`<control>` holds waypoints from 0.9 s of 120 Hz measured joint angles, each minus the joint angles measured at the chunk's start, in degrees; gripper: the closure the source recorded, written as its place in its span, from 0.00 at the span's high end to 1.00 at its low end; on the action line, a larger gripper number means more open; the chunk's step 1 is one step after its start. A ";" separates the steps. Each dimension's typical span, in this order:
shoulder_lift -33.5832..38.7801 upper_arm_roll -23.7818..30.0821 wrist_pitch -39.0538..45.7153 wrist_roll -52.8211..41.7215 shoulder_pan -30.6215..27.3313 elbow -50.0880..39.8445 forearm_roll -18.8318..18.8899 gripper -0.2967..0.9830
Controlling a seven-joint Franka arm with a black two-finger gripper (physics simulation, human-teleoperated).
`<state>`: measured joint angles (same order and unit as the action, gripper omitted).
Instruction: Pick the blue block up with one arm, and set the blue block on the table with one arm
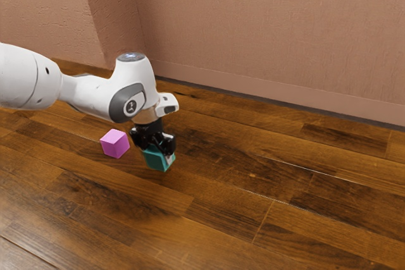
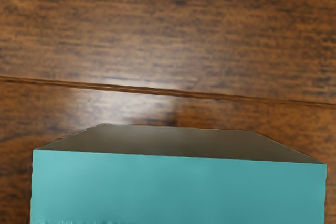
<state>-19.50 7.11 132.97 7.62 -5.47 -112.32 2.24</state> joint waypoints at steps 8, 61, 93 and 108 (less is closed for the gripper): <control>-2.20 0.01 0.58 1.12 0.08 1.01 -0.01 0.52; 0.73 -0.37 1.70 5.36 1.09 2.44 -0.92 0.69; 31.65 -1.18 -12.54 5.24 1.65 -0.60 0.40 0.75; 34.49 -1.13 -20.19 4.73 1.50 -0.87 1.06 0.76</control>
<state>14.99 5.98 112.78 12.35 -3.97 -113.20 3.29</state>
